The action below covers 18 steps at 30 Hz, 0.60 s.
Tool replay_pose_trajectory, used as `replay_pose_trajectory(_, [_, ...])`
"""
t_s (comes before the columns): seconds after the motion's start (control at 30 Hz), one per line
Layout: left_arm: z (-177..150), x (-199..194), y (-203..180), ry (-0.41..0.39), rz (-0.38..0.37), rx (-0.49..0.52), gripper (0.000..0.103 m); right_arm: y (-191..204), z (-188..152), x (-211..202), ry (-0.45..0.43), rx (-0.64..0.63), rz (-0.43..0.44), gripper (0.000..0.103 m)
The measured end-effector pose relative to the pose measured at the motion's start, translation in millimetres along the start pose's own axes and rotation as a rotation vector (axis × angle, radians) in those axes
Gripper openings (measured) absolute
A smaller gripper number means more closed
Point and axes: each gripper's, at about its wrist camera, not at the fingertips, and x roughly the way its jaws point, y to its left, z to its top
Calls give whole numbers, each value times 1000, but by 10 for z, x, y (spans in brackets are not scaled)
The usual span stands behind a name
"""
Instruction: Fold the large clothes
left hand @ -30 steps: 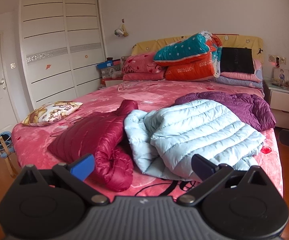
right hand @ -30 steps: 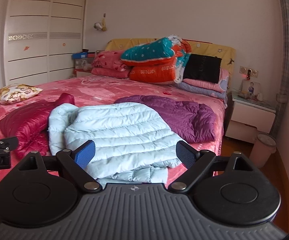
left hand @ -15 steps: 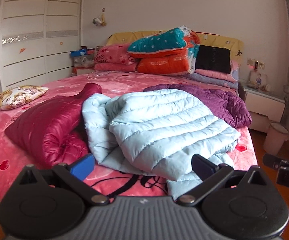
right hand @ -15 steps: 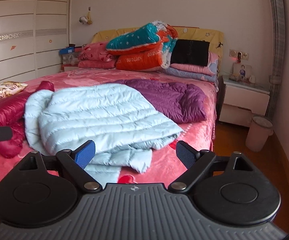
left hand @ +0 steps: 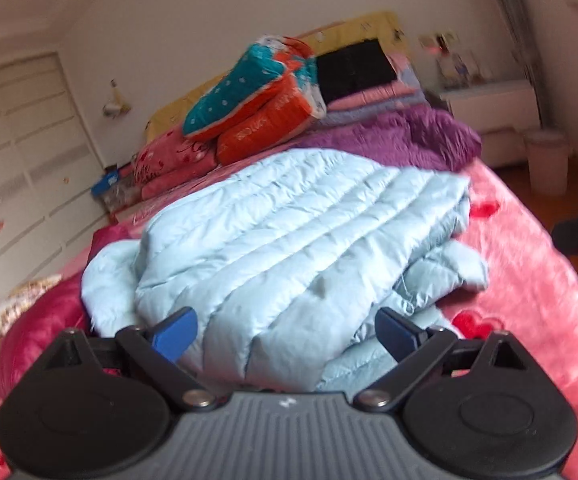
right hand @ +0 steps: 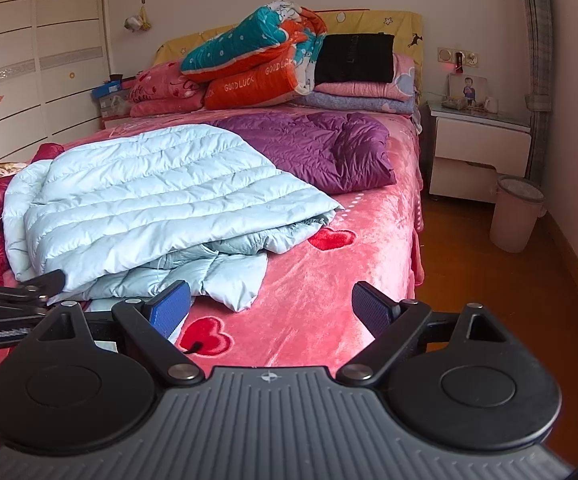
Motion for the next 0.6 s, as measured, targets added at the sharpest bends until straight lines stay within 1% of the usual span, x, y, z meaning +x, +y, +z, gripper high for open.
replay_pose_trajectory(0.13, [-21,230,-201,27,21,138,93,-147,-19,134,40,49,17,103])
replay_pose_trajectory(0.2, [-2,322,-256,34,40,180,82,-201,-23,193,56,77,28,103])
replay_pose_trajectory(0.27, [49,396,-251,46,43,184,76,-249,-25,246,66,95,34,103])
replay_pose_trajectory(0.33, [100,457,-224,66,43,176,64,-277,-19,298,69,101,43,103])
replay_pose_trajectory(0.4, [164,508,-195,84,41,164,36,-289,-14,341,72,104,50,103])
replay_pose_trajectory(0.43, [199,516,-172,90,33,149,30,-295,-11,360,74,108,54,103])
replay_pose_trajectory(0.5, [269,506,-110,103,13,100,7,-281,-14,373,76,117,60,103])
replay_pose_trajectory(0.6, [385,415,28,120,-19,-7,0,-289,-26,336,76,132,67,103])
